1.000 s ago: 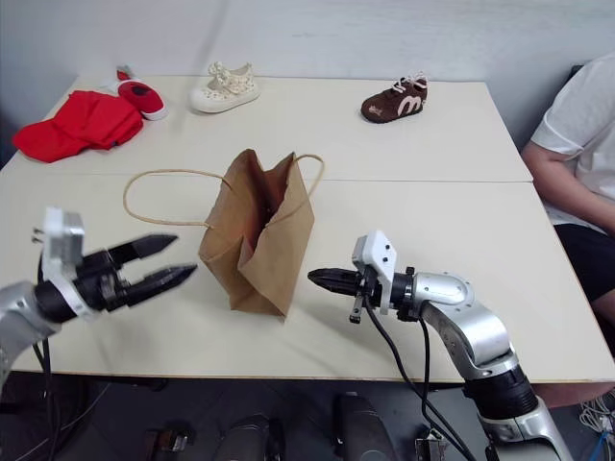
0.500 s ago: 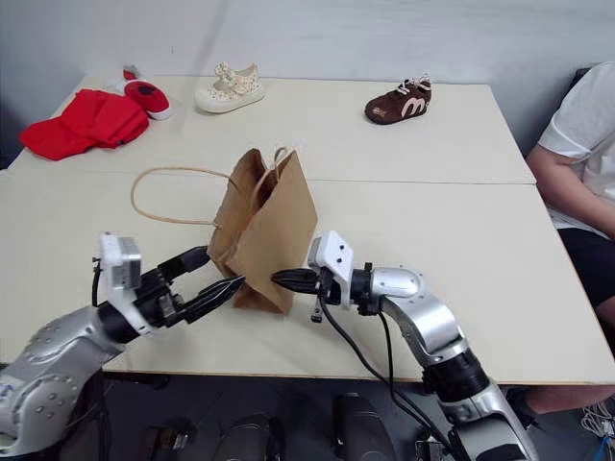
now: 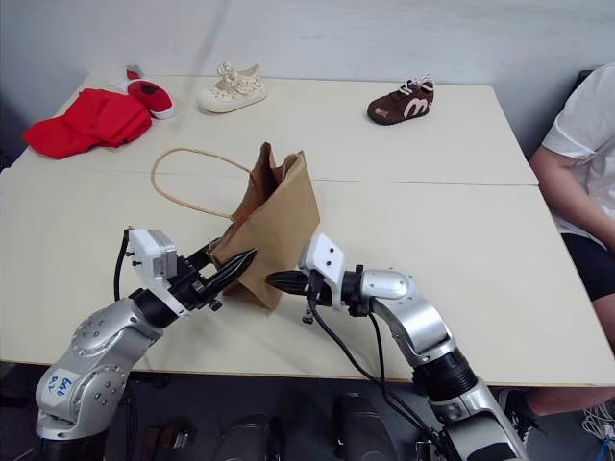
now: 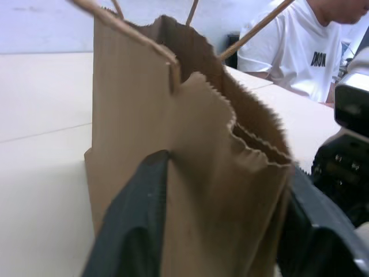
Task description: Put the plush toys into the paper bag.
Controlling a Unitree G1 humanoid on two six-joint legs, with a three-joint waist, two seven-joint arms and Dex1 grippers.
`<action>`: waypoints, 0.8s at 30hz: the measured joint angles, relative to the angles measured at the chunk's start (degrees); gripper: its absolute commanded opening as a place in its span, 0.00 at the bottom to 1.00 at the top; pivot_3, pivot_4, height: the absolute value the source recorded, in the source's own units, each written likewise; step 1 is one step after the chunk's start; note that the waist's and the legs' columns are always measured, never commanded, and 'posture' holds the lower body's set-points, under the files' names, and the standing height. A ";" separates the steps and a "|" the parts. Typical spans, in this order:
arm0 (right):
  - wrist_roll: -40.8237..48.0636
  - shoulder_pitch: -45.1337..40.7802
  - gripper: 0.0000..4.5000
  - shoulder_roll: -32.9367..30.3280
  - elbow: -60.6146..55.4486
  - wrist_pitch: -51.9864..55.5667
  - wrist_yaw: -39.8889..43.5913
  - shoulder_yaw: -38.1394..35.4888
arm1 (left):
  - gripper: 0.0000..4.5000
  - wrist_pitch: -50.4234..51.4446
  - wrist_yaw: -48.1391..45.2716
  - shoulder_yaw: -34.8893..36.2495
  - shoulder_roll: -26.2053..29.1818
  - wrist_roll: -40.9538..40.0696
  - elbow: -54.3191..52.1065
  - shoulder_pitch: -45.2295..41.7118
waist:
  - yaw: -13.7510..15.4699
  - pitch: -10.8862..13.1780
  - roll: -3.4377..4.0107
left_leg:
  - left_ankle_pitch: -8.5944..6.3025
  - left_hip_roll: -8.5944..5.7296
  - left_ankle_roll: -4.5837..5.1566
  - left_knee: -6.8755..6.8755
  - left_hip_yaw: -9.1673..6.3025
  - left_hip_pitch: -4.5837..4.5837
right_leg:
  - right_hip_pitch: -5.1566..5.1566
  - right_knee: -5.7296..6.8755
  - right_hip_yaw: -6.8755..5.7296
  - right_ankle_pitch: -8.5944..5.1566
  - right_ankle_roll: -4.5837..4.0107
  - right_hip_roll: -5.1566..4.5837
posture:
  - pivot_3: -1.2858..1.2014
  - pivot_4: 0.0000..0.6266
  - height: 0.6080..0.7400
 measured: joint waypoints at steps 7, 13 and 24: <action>6.22 6.72 0.00 -8.33 -8.36 3.15 2.81 -8.04 | 0.01 0.41 -12.26 0.39 6.03 -3.06 9.48 -6.42 | 0.29 0.00 -0.01 | -0.02 -0.01 0.02 0.09 -0.05 -0.06 | 0.01 0.00 -0.07 0.00 0.00 0.00 | 0.52 0.24 1.00; 11.08 21.02 0.00 -21.98 -13.86 2.68 8.37 -23.67 | 0.01 3.95 -35.77 -0.35 14.52 -9.92 22.07 -19.86 | 0.80 -0.01 -0.01 | -0.03 -0.06 0.05 0.18 -0.02 -0.05 | 0.08 -0.03 -0.09 0.01 0.02 0.06 | 0.52 0.24 1.00; 11.13 33.92 0.00 -27.46 -14.12 -4.15 12.00 -37.70 | 0.01 -18.48 -58.59 -9.65 16.50 5.55 45.57 -30.32 | 0.22 -0.01 -0.01 | -0.03 -0.01 0.04 0.35 0.07 -0.03 | 0.08 0.05 0.01 0.02 0.04 0.18 | 0.52 0.24 1.00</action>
